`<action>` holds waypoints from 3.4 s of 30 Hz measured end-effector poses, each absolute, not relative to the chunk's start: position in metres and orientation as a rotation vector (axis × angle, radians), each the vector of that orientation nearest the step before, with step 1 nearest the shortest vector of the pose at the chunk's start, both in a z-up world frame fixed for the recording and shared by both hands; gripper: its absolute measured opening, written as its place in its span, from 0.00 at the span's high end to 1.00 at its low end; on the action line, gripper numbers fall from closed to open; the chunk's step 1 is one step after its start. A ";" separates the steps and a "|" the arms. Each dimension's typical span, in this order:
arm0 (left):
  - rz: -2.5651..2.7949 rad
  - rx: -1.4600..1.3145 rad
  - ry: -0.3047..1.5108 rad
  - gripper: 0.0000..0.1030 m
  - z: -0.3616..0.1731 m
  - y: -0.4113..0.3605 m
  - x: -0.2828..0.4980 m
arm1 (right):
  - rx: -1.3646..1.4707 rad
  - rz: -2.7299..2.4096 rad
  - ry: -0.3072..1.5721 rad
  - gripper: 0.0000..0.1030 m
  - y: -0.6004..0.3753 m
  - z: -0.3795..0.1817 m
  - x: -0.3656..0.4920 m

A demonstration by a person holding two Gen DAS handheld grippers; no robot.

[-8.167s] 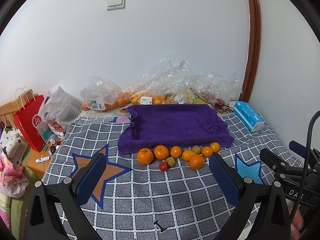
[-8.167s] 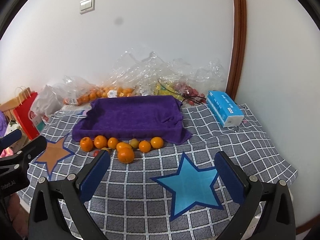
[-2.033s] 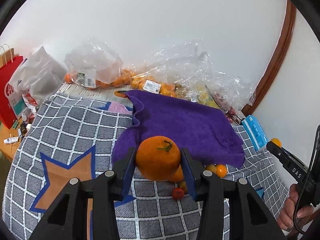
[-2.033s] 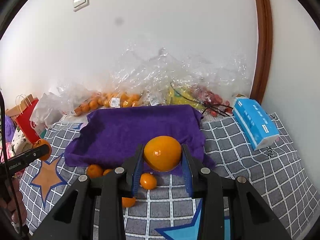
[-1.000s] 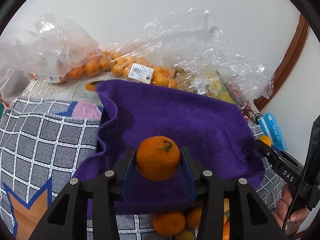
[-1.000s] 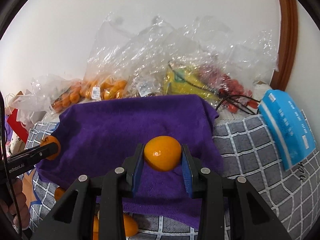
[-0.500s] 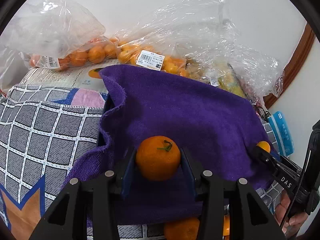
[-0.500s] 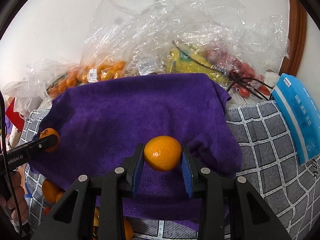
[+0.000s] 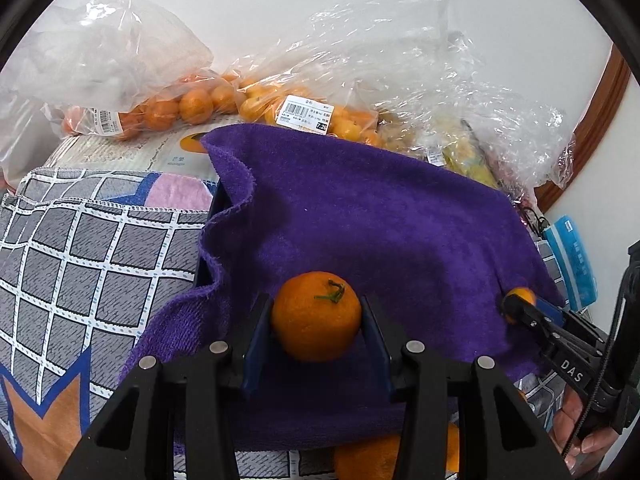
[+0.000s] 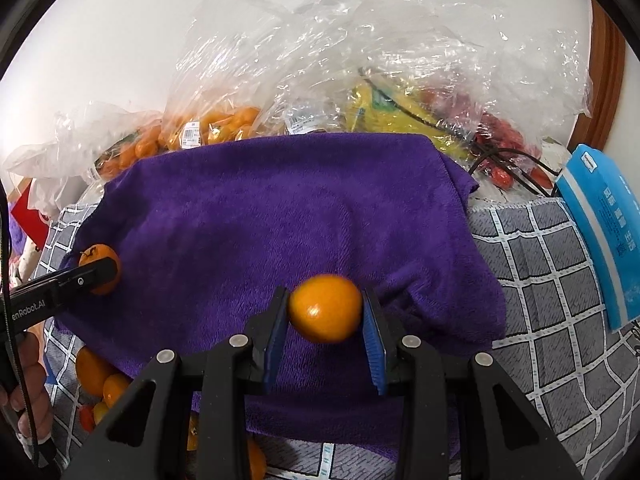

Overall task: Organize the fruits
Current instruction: 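Open both tools to drop the oranges onto the purple towel, then withdraw both tools back from the towel, then grasp the large orange in front of the fruit row with the right tool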

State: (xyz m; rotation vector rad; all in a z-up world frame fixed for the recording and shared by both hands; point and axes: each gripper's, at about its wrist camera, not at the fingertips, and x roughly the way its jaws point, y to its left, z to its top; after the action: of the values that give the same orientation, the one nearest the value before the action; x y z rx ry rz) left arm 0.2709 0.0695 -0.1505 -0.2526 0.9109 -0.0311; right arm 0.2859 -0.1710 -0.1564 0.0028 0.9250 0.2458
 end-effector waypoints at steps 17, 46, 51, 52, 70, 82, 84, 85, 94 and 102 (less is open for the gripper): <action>-0.064 -0.211 0.837 0.49 -0.111 0.070 0.224 | 0.014 0.191 0.771 0.65 -0.178 -0.100 0.239; -0.084 -0.149 0.730 0.49 -0.089 0.062 0.091 | 0.102 0.183 0.776 0.64 -0.195 -0.076 0.107; -0.073 -0.154 0.739 0.49 -0.092 0.063 0.087 | 0.112 0.194 0.772 0.64 -0.195 -0.081 0.101; -0.070 -0.154 0.733 0.49 -0.092 0.065 0.086 | 0.098 0.195 0.771 0.64 -0.193 -0.082 0.101; -0.032 -0.150 0.793 0.46 -0.114 0.069 0.087 | -0.033 0.235 0.793 0.57 -0.161 -0.107 0.095; -0.027 -0.186 0.828 0.46 -0.120 0.076 0.096 | 0.001 0.239 0.820 0.57 -0.166 -0.114 0.093; -0.024 -0.191 0.826 0.46 -0.121 0.076 0.096 | -0.001 0.237 0.815 0.57 -0.165 -0.113 0.092; -0.026 -0.195 0.828 0.46 -0.122 0.076 0.097 | -0.001 0.237 0.818 0.57 -0.165 -0.114 0.092; -0.022 -0.191 0.853 0.46 -0.127 0.081 0.105 | 0.041 0.236 0.840 0.57 -0.168 -0.118 0.099; -0.012 -0.210 0.868 0.46 -0.138 0.094 0.114 | 0.041 0.249 0.862 0.57 -0.158 -0.127 0.112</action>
State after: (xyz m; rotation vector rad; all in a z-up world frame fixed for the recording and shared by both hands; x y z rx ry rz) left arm 0.1141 0.0945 -0.1381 -0.2101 0.8676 -0.0121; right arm 0.1120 -0.1585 -0.1270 0.0408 0.8619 0.2489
